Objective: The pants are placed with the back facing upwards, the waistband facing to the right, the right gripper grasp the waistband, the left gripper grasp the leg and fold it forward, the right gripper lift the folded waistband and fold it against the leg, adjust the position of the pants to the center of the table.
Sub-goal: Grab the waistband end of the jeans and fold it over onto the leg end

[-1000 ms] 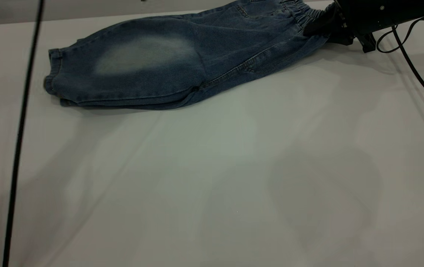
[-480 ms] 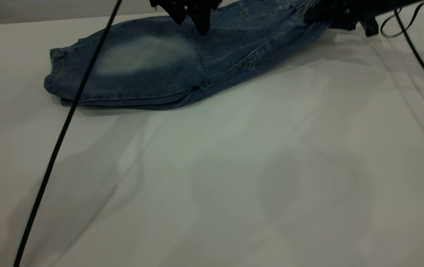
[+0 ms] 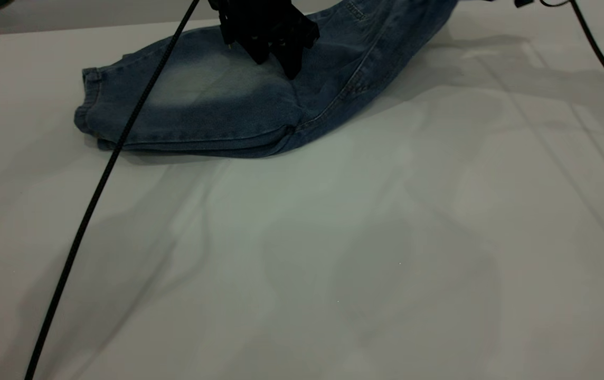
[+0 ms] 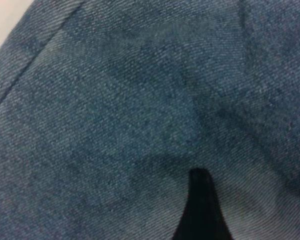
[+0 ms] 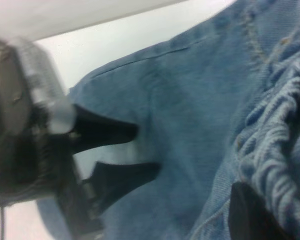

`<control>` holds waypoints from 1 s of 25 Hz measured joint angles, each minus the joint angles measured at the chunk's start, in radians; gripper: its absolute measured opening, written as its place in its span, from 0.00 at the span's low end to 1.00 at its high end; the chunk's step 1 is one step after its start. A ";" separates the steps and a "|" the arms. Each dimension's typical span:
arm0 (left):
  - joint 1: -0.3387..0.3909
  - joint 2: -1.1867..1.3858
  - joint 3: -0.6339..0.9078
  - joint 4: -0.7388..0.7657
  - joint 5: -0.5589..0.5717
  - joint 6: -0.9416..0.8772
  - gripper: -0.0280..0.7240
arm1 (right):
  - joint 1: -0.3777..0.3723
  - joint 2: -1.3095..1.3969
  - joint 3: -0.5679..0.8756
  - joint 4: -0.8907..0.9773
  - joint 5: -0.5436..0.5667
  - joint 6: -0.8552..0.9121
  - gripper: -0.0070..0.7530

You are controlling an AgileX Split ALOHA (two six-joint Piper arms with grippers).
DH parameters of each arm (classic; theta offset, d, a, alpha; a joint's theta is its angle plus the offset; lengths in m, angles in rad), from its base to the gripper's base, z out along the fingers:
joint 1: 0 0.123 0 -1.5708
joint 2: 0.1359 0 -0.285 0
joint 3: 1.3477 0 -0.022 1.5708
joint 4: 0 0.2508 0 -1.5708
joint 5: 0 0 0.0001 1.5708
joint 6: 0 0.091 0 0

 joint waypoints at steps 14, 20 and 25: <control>0.000 0.034 -0.003 0.000 0.016 -0.001 0.66 | 0.087 -0.052 0.000 0.042 0.099 0.000 0.11; 0.000 0.036 -0.002 0.000 0.020 -0.001 0.66 | 0.124 -0.110 0.000 0.042 0.102 0.000 0.11; 0.000 0.028 -0.002 0.000 0.052 0.000 0.66 | 0.143 -0.110 0.000 0.044 0.105 0.000 0.11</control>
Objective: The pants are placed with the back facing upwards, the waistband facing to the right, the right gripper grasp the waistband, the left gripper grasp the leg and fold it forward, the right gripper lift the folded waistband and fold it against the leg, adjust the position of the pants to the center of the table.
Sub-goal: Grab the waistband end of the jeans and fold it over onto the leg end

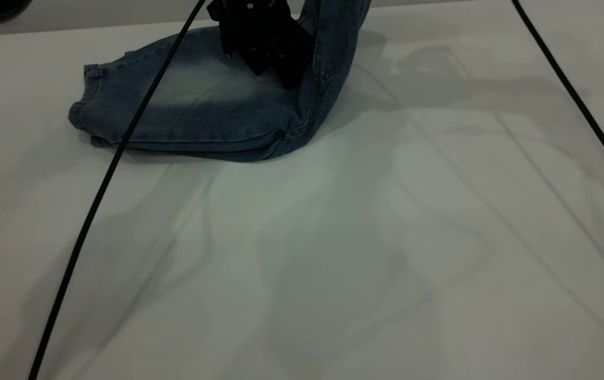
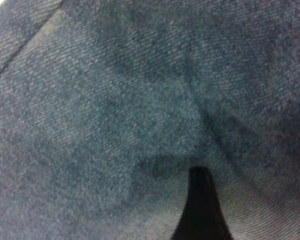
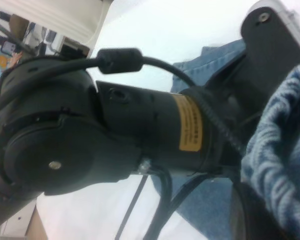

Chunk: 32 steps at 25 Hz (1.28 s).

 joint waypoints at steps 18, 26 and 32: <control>0.056 -0.129 -0.149 0.098 0.190 -0.078 0.66 | 0.000 0.001 0.000 0.001 -0.004 0.019 0.11; 0.113 -0.138 -0.144 0.089 0.187 -0.145 0.66 | -0.001 0.001 0.000 0.001 -0.007 0.020 0.11; 0.157 -0.193 0.004 0.086 0.185 -0.171 0.66 | -0.001 0.001 0.000 0.001 -0.008 0.020 0.11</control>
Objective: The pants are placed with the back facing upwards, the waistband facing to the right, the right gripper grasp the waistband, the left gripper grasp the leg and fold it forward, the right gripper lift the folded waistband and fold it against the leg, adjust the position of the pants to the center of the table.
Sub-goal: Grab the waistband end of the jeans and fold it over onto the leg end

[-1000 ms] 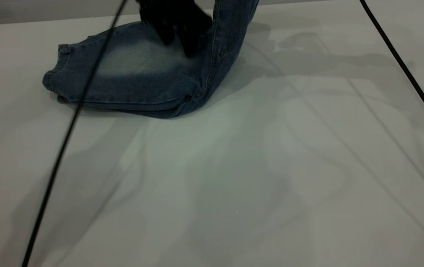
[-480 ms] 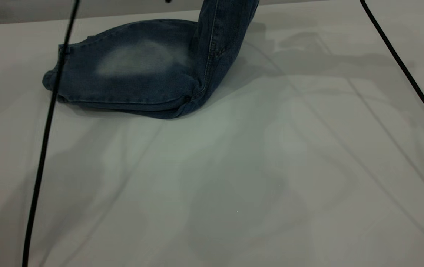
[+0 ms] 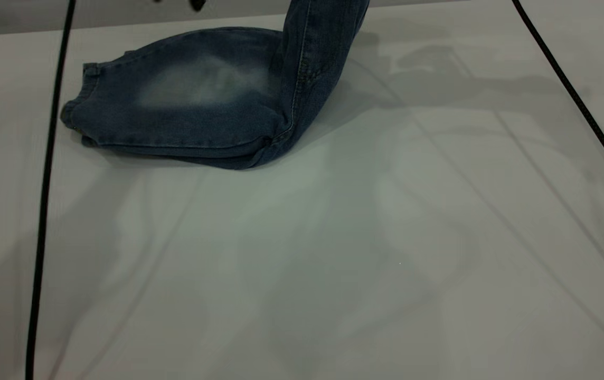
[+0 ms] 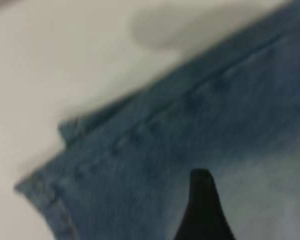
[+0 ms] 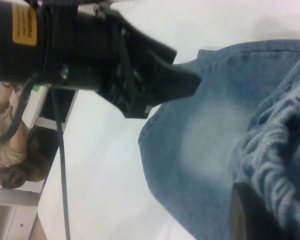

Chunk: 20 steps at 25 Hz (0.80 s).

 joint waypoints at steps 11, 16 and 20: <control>0.068 -0.045 0.317 -0.006 -0.002 -0.007 0.66 | 0.000 0.000 0.000 0.004 0.013 0.000 0.11; 0.073 -0.044 0.327 -0.006 -0.003 -0.007 0.66 | 0.001 0.000 0.000 0.013 0.022 0.000 0.11; 0.073 -0.043 0.327 -0.006 -0.069 -0.007 0.66 | 0.001 0.000 0.000 0.036 0.046 -0.003 0.11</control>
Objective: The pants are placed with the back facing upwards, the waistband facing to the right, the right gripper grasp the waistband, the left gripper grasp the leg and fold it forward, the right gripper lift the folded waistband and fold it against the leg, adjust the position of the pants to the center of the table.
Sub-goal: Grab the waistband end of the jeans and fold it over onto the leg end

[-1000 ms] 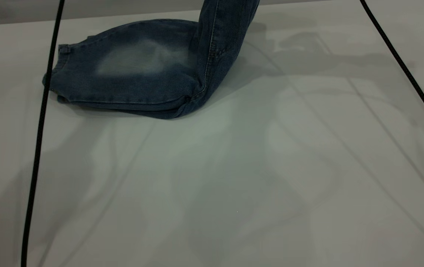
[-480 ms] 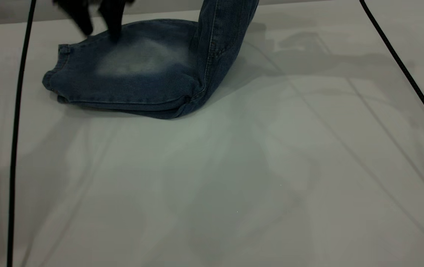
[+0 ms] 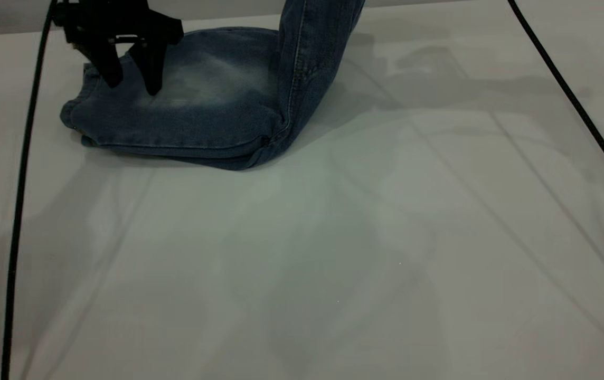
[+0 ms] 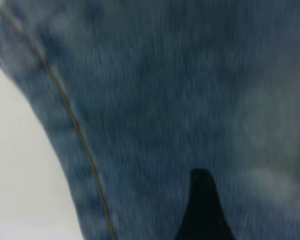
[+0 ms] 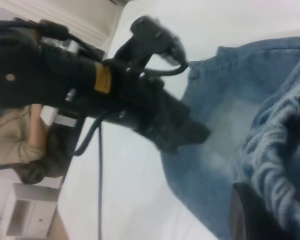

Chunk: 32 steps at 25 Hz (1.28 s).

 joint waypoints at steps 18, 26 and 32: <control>0.000 0.049 0.000 -0.004 -0.060 0.000 0.66 | 0.013 -0.007 0.000 0.038 0.036 -0.022 0.11; -0.001 0.049 -0.001 -0.004 -0.060 0.000 0.66 | 0.098 -0.008 -0.064 0.065 0.074 -0.018 0.11; -0.001 0.048 -0.001 0.000 -0.055 0.000 0.66 | 0.165 -0.008 -0.132 0.071 0.114 0.003 0.11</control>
